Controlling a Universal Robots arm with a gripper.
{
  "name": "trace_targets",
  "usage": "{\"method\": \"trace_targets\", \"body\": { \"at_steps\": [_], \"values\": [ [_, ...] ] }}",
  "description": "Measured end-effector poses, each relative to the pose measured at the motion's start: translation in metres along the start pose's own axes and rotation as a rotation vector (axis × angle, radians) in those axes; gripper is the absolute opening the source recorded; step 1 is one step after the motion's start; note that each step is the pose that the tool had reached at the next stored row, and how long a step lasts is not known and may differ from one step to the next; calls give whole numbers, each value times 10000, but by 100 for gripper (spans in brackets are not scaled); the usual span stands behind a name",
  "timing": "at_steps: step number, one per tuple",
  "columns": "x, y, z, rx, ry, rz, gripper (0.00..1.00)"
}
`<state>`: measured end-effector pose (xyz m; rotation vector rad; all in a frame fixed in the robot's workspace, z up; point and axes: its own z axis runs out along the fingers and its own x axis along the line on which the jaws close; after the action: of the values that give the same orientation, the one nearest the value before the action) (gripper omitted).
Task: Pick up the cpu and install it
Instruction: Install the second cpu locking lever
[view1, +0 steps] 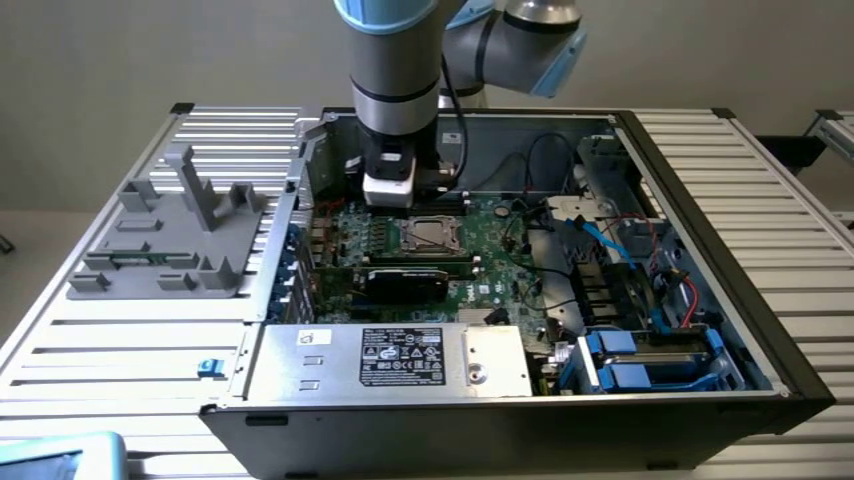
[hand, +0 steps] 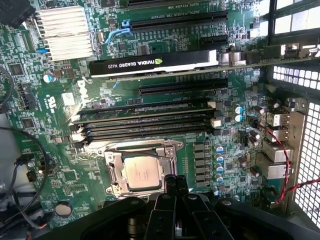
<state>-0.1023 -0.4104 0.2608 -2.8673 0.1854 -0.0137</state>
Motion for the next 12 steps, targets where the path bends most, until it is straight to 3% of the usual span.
{"method": "trace_targets", "body": {
  "at_steps": [8,12],
  "values": [
    [7,29,33,2,71,280,11],
    [12,52,54,-2,70,378,11]
  ]
}}
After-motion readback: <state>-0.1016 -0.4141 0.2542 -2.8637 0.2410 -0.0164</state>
